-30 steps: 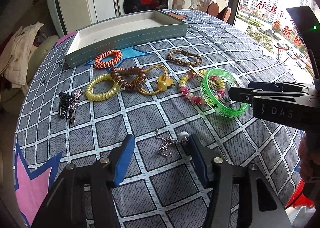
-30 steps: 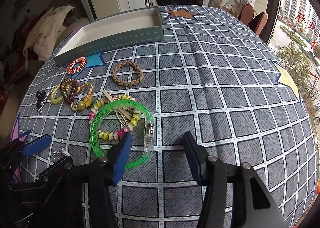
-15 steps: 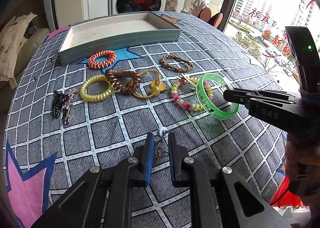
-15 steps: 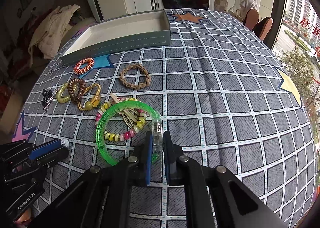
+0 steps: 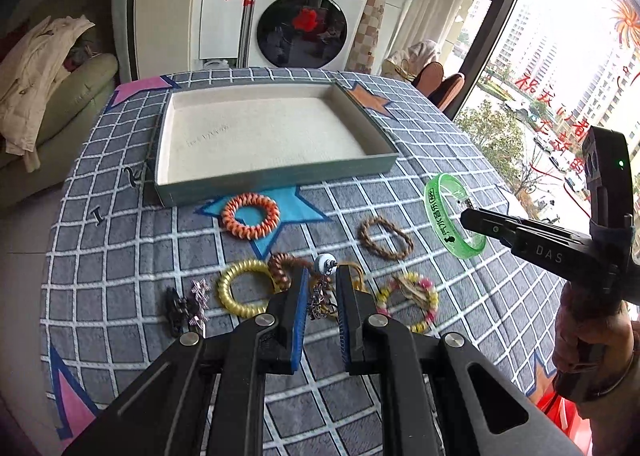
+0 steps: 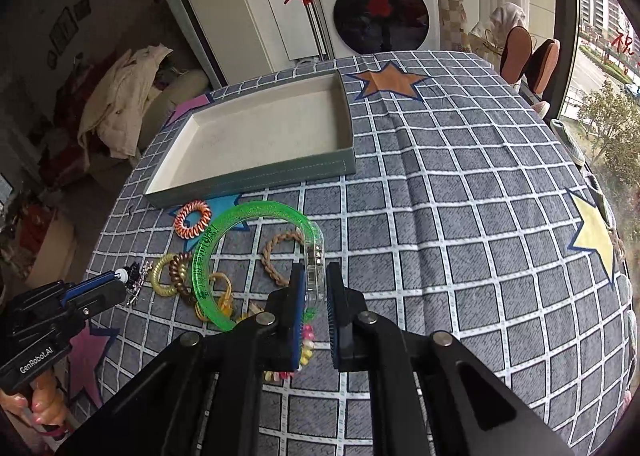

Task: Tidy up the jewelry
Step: 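Carry the charm and green bangle in both tools over the white tray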

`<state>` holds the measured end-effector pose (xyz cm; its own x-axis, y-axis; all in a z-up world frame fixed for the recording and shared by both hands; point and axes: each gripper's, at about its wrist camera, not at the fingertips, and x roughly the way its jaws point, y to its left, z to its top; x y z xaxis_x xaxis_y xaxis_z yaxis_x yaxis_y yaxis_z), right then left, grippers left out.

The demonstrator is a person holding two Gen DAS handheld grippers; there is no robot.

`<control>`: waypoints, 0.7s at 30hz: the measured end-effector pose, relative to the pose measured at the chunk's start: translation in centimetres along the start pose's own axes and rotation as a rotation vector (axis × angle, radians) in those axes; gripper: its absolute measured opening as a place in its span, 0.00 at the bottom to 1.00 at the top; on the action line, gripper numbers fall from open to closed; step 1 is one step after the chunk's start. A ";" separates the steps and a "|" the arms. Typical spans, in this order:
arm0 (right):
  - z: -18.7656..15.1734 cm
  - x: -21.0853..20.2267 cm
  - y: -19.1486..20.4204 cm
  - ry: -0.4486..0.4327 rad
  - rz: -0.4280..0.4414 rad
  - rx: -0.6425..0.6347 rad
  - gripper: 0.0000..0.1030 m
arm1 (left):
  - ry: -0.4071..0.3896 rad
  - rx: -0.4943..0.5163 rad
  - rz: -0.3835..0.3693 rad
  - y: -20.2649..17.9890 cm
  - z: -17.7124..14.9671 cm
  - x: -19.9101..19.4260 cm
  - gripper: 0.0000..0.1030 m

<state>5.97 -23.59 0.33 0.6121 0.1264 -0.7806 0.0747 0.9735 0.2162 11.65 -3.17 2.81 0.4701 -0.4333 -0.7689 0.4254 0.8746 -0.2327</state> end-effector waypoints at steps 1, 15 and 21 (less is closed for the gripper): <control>0.9 0.1 0.2 -0.006 0.002 -0.007 0.11 | -0.007 -0.005 0.004 0.4 0.9 0.0 0.32; 12.2 8.2 2.8 0.058 0.034 -0.011 0.11 | -0.016 -0.055 0.089 5.9 12.5 7.3 0.32; 14.1 12.8 2.9 0.096 -0.024 0.004 0.11 | 0.035 -0.071 0.124 7.9 14.0 12.5 0.32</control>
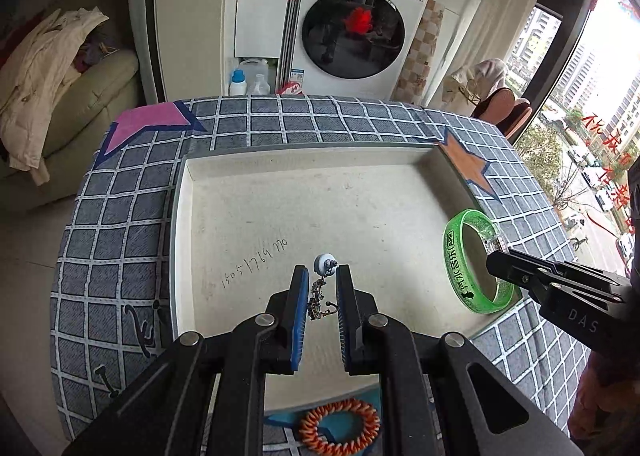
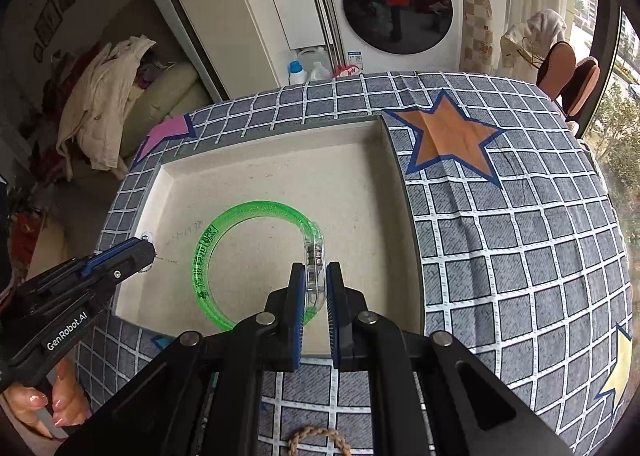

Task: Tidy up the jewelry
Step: 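Carry the charm and green bangle in both tools over the white tray, then open the left tool to drop the charm while the right tool releases the bangle in the tray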

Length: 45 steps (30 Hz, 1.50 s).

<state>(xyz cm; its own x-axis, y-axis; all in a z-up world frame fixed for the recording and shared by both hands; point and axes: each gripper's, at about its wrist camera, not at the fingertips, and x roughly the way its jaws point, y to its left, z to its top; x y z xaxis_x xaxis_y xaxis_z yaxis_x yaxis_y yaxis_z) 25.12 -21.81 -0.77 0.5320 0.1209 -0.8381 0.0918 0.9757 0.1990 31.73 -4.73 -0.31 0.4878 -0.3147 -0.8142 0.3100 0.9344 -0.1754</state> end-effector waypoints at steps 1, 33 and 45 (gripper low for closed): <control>0.1 0.7 -0.1 0.007 -0.011 0.004 0.11 | 0.009 0.005 0.007 0.0 0.0 0.7 0.32; -2.2 -0.5 0.2 -0.077 -0.049 0.013 0.44 | -0.049 0.066 0.185 -0.2 -1.8 2.9 1.00; -5.0 -5.8 0.6 -0.153 0.032 0.045 0.73 | -0.169 0.048 0.103 -0.5 -2.8 -4.4 1.00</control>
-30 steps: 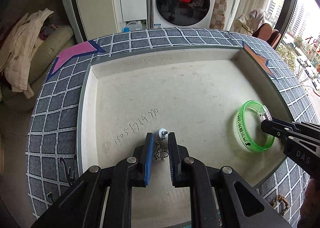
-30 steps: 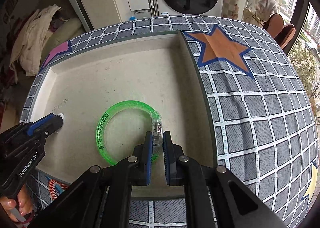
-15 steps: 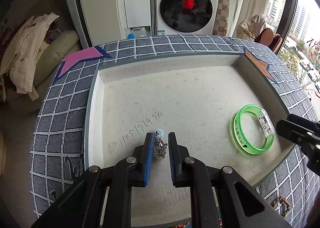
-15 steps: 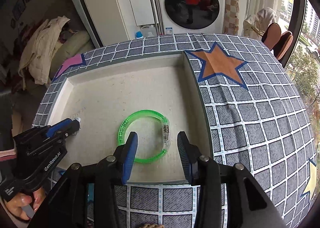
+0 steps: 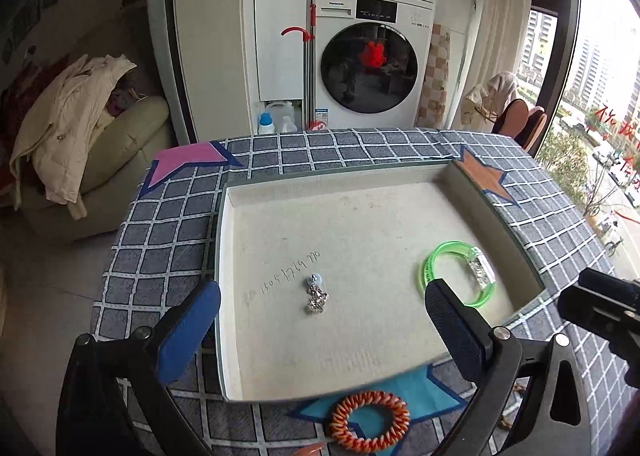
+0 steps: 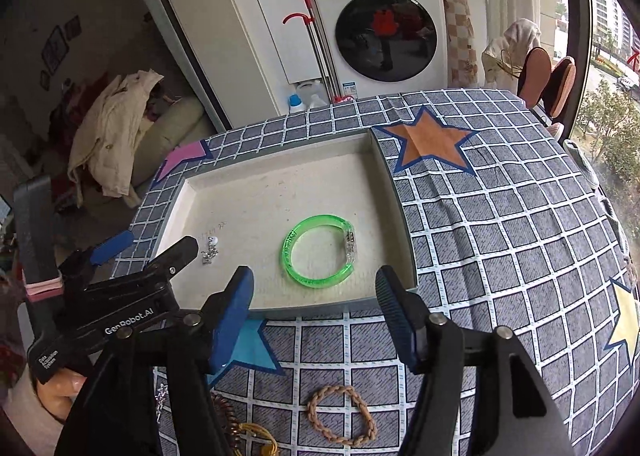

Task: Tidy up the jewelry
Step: 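Open the left tool to drop the charm while the right tool releases the bangle in the tray, then grasp the black claw clip with the left tool while the right tool grasps the beige hairpins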

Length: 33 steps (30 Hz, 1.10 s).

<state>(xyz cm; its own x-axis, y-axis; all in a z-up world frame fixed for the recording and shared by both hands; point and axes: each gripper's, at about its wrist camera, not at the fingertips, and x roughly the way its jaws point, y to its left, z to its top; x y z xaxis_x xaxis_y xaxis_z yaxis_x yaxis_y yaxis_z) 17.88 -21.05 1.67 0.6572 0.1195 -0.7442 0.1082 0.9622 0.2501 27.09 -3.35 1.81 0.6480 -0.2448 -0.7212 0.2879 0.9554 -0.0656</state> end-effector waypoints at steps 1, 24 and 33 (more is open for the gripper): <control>-0.3 -0.4 0.0 -0.002 0.012 0.004 0.77 | 0.001 -0.019 -0.022 0.3 -0.3 -0.8 1.00; -11.7 -4.9 -1.6 0.041 0.028 -0.001 0.87 | 0.080 -0.105 0.113 5.1 -15.3 -8.6 1.00; -15.5 -4.4 -2.5 0.104 -0.060 -0.012 0.87 | 0.133 -0.127 0.156 5.5 -16.8 -7.2 1.00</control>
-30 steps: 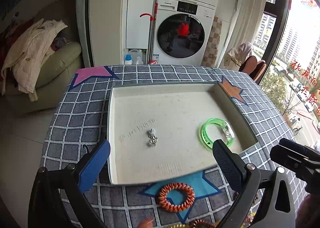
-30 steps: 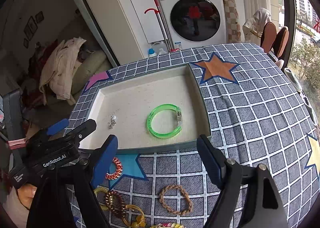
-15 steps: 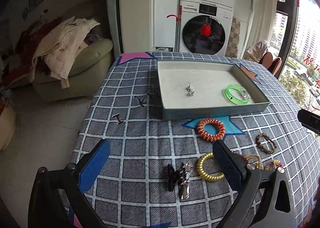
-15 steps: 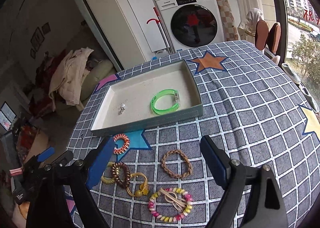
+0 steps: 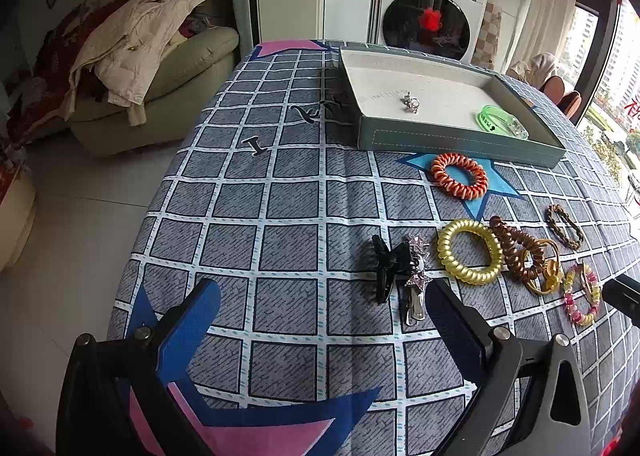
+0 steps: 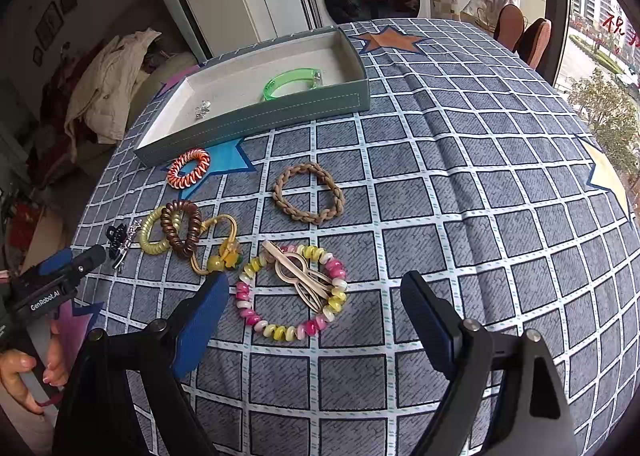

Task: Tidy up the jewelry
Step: 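Grasp the black claw clip with the left tool while the right tool grasps the beige hairpins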

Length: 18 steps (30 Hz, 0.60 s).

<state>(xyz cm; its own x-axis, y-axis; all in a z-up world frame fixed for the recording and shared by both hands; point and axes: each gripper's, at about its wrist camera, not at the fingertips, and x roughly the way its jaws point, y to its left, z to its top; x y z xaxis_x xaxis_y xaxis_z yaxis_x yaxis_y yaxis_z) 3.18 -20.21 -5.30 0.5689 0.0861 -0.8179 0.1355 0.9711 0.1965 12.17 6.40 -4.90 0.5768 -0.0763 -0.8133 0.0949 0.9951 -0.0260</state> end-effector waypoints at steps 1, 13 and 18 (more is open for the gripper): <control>-0.2 0.0 -0.1 0.001 -0.005 0.000 0.87 | 0.006 -0.006 0.000 0.1 0.1 0.1 1.00; 0.1 0.4 1.2 -0.008 -0.023 -0.050 0.87 | 0.001 0.011 -0.044 -1.3 1.5 0.7 1.00; 0.6 0.6 1.8 -0.017 -0.029 -0.083 0.76 | 0.008 0.025 -0.054 -1.9 1.9 1.0 1.00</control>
<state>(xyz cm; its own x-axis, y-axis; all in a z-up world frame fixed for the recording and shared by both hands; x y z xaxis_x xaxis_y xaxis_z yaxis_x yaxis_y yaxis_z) 4.22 -18.54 -5.14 0.5797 0.0549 -0.8130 0.0845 0.9883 0.1269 14.09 4.30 -4.54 0.5640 -0.1297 -0.8155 0.1466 0.9876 -0.0556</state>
